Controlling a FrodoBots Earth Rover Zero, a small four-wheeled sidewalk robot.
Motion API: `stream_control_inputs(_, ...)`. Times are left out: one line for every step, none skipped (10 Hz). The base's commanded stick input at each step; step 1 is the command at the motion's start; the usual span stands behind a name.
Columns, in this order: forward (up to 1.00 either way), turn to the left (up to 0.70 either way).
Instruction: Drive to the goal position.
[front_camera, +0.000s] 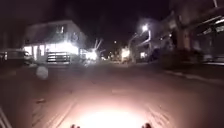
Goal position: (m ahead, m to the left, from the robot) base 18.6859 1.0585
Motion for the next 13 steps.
stream_control_inputs(0.70, 0.00)
stream_control_inputs(0.70, 0.00)
stream_control_inputs(0.70, 0.00)
stream_control_inputs(0.70, 0.00)
stream_control_inputs(0.70, 0.00)
stream_control_inputs(0.70, 0.00)
stream_control_inputs(0.70, 0.00)
stream_control_inputs(0.70, 0.00)
stream_control_inputs(0.70, 0.00)
stream_control_inputs(0.70, 0.00)
stream_control_inputs(0.70, 0.00)
stream_control_inputs(0.70, 0.00)
stream_control_inputs(0.70, 0.00)
